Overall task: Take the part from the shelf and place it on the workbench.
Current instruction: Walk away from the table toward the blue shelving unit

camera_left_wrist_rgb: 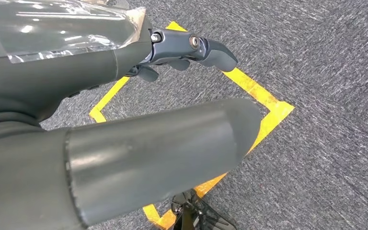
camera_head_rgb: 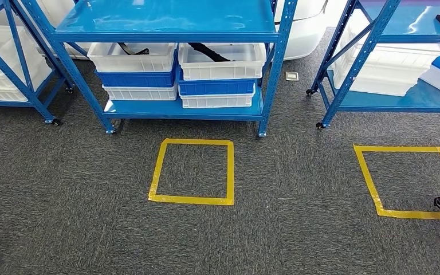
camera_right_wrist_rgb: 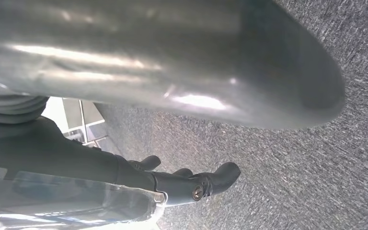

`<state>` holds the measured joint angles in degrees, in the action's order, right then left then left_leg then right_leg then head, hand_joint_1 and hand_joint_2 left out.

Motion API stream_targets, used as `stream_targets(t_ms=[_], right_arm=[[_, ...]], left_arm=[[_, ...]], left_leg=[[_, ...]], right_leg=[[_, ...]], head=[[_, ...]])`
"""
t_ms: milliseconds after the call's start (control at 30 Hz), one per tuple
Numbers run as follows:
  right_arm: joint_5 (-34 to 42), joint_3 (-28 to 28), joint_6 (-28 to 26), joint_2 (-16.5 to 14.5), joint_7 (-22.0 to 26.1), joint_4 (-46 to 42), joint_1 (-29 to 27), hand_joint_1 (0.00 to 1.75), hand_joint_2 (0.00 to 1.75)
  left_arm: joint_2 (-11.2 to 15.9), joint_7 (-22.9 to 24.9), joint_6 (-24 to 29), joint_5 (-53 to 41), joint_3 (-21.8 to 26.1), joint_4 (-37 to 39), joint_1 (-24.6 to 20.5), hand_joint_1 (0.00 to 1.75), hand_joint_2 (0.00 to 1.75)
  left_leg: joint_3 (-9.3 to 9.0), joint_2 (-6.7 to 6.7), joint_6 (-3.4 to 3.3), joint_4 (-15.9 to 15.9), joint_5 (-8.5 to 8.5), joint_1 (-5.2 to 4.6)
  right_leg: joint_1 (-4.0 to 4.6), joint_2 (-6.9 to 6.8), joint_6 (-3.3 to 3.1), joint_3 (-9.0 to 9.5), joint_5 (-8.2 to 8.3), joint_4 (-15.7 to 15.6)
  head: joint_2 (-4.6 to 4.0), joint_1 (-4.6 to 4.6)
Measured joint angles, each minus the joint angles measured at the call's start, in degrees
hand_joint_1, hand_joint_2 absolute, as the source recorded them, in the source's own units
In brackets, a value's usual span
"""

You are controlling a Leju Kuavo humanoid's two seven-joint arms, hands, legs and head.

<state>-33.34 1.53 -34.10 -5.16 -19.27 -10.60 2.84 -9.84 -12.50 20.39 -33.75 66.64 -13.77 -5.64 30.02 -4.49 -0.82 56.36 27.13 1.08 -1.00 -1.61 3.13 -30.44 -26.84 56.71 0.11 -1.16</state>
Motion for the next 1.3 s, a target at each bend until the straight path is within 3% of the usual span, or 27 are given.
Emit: stream_targets(t_ms=[200, 467, 700, 800, 867, 933, 1000, 1033, 1067, 1133, 1167, 1200, 1300], right_arm=[[-0.30, 0.02, -0.46, -0.04, -0.08, 0.00, 0.00, 0.00, 0.00], [-1.69, 0.63, -1.75, -0.12, -0.22, 0.00, -0.01, 0.00, 0.00], [-1.69, 1.20, -2.42, -0.45, 0.66, 0.00, 0.00, 0.00, 0.00], [-1.97, 1.30, -2.60, -0.62, 0.78, 0.00, -0.08, 0.00, 0.00], [-2.22, 1.33, -2.69, -0.62, 0.79, 0.00, -0.19, 0.00, 0.00], [-2.34, 1.34, -2.71, -0.62, 0.81, 0.00, -0.17, 0.00, 0.00], [-2.39, 1.35, -2.71, -0.56, 0.81, 0.00, -0.22, 0.00, 0.00], [-2.41, 1.35, -2.71, -0.50, 0.81, 0.01, -0.33, 0.00, 0.00], [-2.44, 1.36, -2.71, -0.43, 0.80, 0.01, -0.43, 0.00, 0.00], [-2.52, 1.37, -2.71, -0.38, 0.80, 0.03, -0.61, 0.00, 0.00], [-2.56, 1.37, -2.71, -0.41, 0.80, 0.04, -0.60, 0.00, 0.00], [-2.57, 1.36, -2.71, -0.44, 0.80, 0.05, -0.54, 0.00, 0.00], [-2.58, 1.37, -2.72, -0.43, 0.81, 0.08, -0.55, 0.00, 0.00]], left_arm=[[0.06, -1.83, 0.70, -0.42, -0.03, 0.00, 0.01, 0.00, 0.00], [0.39, -12.76, 0.28, 3.91, 0.66, -0.28, -0.10, 0.00, 0.00], [0.85, -15.11, -0.96, 6.11, 2.40, -0.45, -0.15, 0.00, 0.00], [1.02, -15.31, -1.01, 6.48, 2.98, -0.47, -0.19, 0.00, 0.00], [0.97, -15.34, -1.02, 6.61, 3.14, -0.46, -0.27, 0.00, 0.00], [0.97, -15.37, -1.03, 6.67, 3.27, -0.46, -0.30, 0.00, 0.00], [0.95, -15.37, -1.04, 6.69, 3.42, -0.46, -0.24, 0.00, 0.00], [0.90, -15.37, -1.06, 6.71, 3.46, -0.46, -0.21, 0.00, 0.00], [0.84, -15.37, -1.08, 6.73, 3.49, -0.46, -0.20, 0.00, 0.00], [0.78, -15.37, -1.10, 6.76, 3.54, -0.47, -0.20, 0.00, 0.00], [0.81, -15.37, -1.11, 6.77, 3.58, -0.48, -0.21, 0.00, 0.00], [0.85, -15.37, -1.11, 6.78, 3.62, -0.49, -0.25, 0.00, 0.00], [0.89, -15.39, -1.13, 6.78, 3.82, -0.50, -0.36, 0.00, 0.00]], left_leg=[[-0.04, 0.01, 0.70, -0.14, -0.04, 0.05], [-0.02, 0.00, 0.81, -0.05, 0.01, -0.28], [0.35, 0.04, 0.04, 0.64, 0.48, -0.57], [0.42, 0.37, -0.99, -0.15, 0.56, -0.41], [-0.07, 0.67, -1.58, -0.74, 0.34, -0.10], [-0.16, 0.75, -1.72, -0.81, 0.14, 0.03], [-0.16, 0.81, -1.56, -0.75, 0.13, 0.08], [-0.29, 0.87, -1.37, -0.72, 0.20, 0.19], [-0.54, 0.92, -1.07, -0.67, 0.33, 0.39], [-1.24, 0.93, -0.16, -0.50, 0.81, 0.86], [-1.56, 0.86, 0.38, -0.37, 1.07, 0.93], [-1.74, 0.74, 0.93, -0.26, 1.33, 0.87], [-2.14, 0.73, 2.21, 0.26, 1.66, 1.02]], right_leg=[[0.34, -0.02, -0.58, -0.10, -0.07, 0.02], [0.22, -0.04, -0.68, -0.11, 0.05, 0.01], [-0.47, -0.08, -0.38, -0.01, 0.21, -0.15], [-0.45, -0.06, 0.67, 0.10, 0.93, 0.86], [-0.44, 0.44, 0.55, -0.95, -0.46, 3.66], [-0.60, 1.04, 0.01, -4.02, -3.79, 9.99], [-0.72, 1.28, 0.28, -7.18, -6.15, 16.15], [-0.79, 1.31, 0.61, -7.54, -6.16, 16.63], [-0.92, 1.30, 1.03, -6.78, -5.20, 14.74], [-1.27, 0.94, 2.05, -3.37, -1.79, 6.70], [-1.23, 0.62, 2.06, -2.12, -0.90, 3.33], [-1.10, 0.38, 1.62, -1.38, -0.35, 1.44], [-0.90, 0.73, -0.77, -1.05, -0.47, 1.07]], head=[[0.00, 0.00], [0.00, 0.00], [0.00, 0.00], [0.00, -0.04], [0.00, -0.14], [0.00, -0.31], [0.00, -0.38], [0.00, -0.38], [0.00, -0.38], [0.00, -0.44], [0.00, -0.48], [0.00, -0.48], [0.00, -0.33]])
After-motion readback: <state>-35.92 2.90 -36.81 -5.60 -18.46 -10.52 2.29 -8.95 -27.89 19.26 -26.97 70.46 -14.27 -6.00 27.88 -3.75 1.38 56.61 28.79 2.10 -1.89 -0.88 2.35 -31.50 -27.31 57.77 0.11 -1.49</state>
